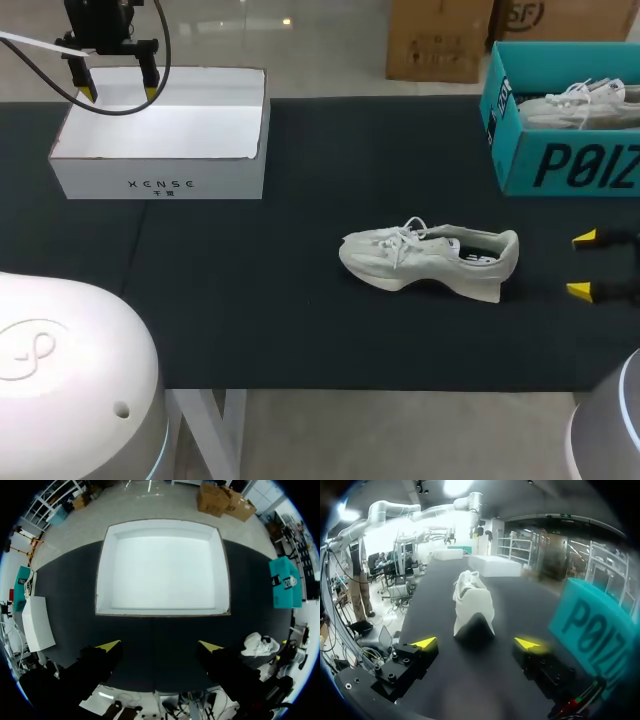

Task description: Take the shoe out of the shoebox, open the shoe tongue, remove and reinsert the insole, then place the shoe into the shoebox

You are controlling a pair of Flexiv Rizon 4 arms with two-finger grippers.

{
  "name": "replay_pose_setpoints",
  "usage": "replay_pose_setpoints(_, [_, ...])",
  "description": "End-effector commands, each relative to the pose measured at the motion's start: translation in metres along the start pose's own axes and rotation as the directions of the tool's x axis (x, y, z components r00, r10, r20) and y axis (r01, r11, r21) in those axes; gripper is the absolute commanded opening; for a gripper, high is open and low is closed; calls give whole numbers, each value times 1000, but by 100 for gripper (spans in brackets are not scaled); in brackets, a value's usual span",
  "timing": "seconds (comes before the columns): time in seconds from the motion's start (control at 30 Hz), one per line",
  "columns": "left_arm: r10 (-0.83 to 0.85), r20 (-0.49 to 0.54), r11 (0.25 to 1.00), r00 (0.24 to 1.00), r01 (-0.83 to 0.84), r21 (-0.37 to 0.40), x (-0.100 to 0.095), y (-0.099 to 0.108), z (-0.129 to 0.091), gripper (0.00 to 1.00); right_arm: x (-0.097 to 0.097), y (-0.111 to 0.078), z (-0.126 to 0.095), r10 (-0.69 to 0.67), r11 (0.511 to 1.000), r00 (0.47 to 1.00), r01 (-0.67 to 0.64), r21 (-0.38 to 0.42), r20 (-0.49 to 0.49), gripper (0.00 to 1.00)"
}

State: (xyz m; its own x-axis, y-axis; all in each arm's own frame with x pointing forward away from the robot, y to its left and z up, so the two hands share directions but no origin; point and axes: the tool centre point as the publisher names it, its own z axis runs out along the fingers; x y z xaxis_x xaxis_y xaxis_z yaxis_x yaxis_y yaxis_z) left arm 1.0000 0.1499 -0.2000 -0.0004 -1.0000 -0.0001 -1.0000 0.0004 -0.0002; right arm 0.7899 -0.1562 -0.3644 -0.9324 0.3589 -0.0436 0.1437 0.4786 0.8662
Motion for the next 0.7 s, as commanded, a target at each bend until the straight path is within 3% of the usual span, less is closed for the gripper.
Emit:
replay_pose_setpoints(0.03, [0, 0, 1000, 1000, 0, 0, 0, 0, 0, 100, -4, -5, 5, 13, 1000, 1000, -13, 6, 12, 100])
replay_pose_setpoints(0.33, [0, 0, 1000, 1000, 0, 0, 0, 0, 0, 100, -2, -10, 25, 8, 1000, 1000, -9, -19, -16, 100])
replay_pose_setpoints(0.7, [0, 0, 1000, 1000, 0, 0, 0, 0, 0, 100, 20, 2, 51, -12, 997, 998, 7, -76, -65, 100])
